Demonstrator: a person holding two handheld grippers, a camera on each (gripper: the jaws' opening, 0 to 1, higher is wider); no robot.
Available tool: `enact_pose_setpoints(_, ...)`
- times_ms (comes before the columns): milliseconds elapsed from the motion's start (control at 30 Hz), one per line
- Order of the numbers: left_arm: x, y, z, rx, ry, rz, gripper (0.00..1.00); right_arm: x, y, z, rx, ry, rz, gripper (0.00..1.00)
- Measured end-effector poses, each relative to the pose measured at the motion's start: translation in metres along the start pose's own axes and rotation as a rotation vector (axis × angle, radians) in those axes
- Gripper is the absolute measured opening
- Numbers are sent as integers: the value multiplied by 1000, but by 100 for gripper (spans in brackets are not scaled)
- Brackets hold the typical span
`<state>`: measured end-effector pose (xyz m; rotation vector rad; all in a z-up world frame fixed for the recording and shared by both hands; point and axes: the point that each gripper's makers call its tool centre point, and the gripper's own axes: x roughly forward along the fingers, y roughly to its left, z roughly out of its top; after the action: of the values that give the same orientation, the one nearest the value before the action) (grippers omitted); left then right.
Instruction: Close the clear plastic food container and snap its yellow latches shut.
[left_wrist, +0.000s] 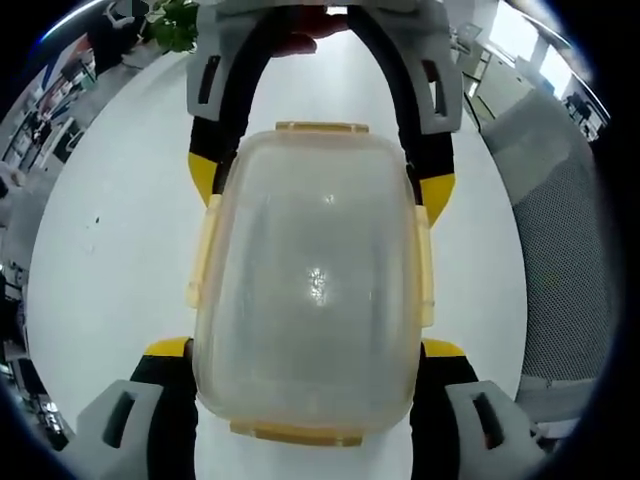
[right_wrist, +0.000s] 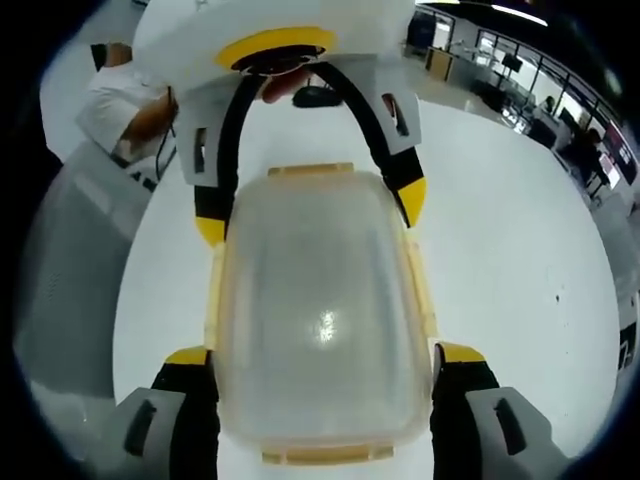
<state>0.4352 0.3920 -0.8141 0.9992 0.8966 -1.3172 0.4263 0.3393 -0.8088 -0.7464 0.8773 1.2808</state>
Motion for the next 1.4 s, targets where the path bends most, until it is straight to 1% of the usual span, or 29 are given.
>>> enact_pose_setpoints(200, 2, 4, 1, 5, 4, -3, 90, 0, -3, -1, 5, -9, -5, 90)
enact_pose_setpoints(367, 2, 3, 1, 5, 7, -3, 90, 1, -3, -1, 5, -9, -5, 90)
enact_pose_setpoints(433, 2, 3, 0, 4, 9, -2, 90, 1, -4, -2, 4, 1, -10, 90)
enact_pose_setpoints(600, 2, 4, 1, 3, 2, 0, 89, 1, -4, -2, 2, 5, -15, 90)
enact_pose_setpoints(800, 2, 4, 1, 6, 3, -3, 90, 1, -4, -2, 4, -3, -12, 90)
enact_pose_setpoints(1033, 2, 4, 0, 21, 36, -9, 90, 1, -6, -1, 8, -8, -7, 91)
enact_pose_setpoints(1200, 4, 4, 0, 17, 55, -2, 92, 1, -5, -1, 10, -14, -4, 91)
enact_pose_setpoints(1233, 4, 5, -2, 34, 76, 14, 92, 1, -5, 0, 16, -18, -5, 91)
enact_pose_setpoints(1300, 7, 7, -8, 91, 114, 21, 94, 1, -6, 0, 16, -17, -6, 91)
enact_pose_setpoints(1400, 7, 7, -8, 74, 103, 9, 95, 1, -6, 0, 14, -12, -7, 91)
